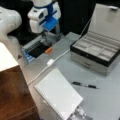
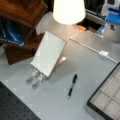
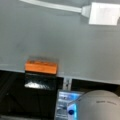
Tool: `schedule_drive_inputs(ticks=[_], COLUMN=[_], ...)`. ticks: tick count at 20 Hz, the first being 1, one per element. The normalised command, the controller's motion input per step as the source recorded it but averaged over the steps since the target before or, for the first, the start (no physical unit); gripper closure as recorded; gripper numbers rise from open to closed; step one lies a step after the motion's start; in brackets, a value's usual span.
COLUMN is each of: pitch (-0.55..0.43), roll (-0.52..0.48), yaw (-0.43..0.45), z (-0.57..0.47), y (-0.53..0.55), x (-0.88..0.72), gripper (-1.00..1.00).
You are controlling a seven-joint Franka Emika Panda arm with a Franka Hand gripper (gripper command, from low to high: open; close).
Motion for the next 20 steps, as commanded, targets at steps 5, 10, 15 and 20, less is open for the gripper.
schedule_drive_inputs(ticks=[5, 10, 15, 20], pitch=[-0.08, -0.113, -0.163, -0.21], roll=[-0.092, -0.069, -0.056, -0.041], yaw=[-0.087, -0.077, -0.054, -0.012], z=[-0.11, -0.22, -0.3, -0.38], y=[0.01, 0.0, -0.02, -0.03], x=[-0.24, -0.22, -0.21, -0.22], gripper=[1.0, 1.0, 1.0, 1.0])
